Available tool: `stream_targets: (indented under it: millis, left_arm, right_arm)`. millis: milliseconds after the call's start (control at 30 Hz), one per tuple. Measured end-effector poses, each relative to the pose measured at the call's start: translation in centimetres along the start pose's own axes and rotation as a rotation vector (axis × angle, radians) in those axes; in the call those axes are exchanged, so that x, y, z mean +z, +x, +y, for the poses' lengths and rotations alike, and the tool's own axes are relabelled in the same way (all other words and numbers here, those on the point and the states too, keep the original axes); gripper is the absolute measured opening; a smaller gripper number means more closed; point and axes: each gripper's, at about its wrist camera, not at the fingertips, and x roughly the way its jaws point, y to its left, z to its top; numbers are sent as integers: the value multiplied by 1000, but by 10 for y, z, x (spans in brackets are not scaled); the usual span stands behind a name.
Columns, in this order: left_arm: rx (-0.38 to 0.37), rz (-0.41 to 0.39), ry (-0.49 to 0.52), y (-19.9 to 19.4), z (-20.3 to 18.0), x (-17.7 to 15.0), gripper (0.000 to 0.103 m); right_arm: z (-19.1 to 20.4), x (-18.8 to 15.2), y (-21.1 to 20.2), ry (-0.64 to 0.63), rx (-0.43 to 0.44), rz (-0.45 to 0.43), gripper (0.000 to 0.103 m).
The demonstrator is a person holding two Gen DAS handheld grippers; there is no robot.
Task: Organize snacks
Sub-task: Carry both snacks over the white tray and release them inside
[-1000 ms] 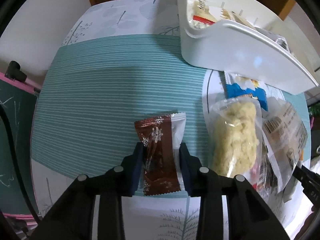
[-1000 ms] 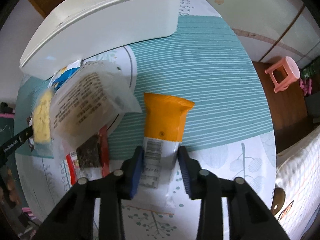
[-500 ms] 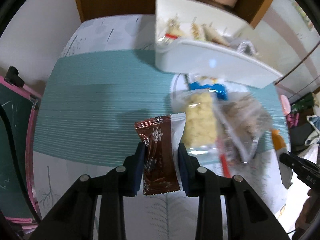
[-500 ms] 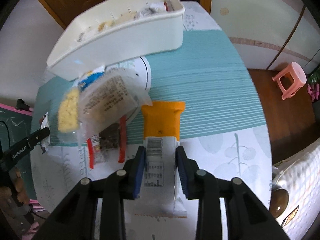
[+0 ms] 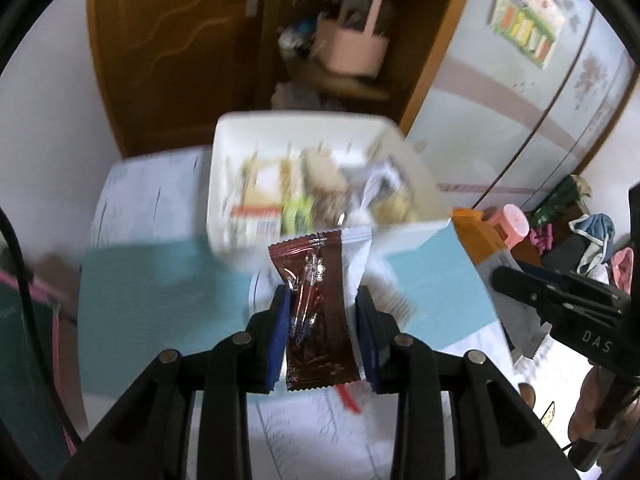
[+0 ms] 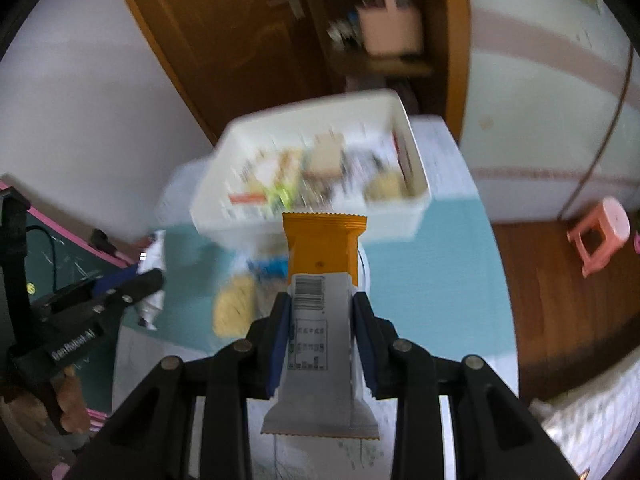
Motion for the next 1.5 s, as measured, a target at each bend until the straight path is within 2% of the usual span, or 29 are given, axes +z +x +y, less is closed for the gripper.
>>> stream_targets:
  millis: [367,567,800,1367,1433,1467,1500]
  left_arm:
    - [71,-173,135,-33,-29,108,30]
    - [111,-211,164,-30,-33,145,30]
    - [138,-176,129,2,-20,169,30]
    - [214,-83,71,67,-1,189,31]
    - [231,-69,63,72,0,190,36]
    - [240,-63,58,74,1,190,41]
    - [248,-53,52,77,2,191,53]
  right_arm:
    - [37,110,-51,-116,-12,-225,32]
    - [46,147,-48,-121,-37,-263,32]
    - [45,168,-26,-109,-73,-251,32]
    - [14,205,41,-21,-147,-154,33]
    - [10,209,48,-6,-148,-139,35]
    - [9,211,51,1,-145,-128,35]
    - [8,213,55,11,-142,-115,35]
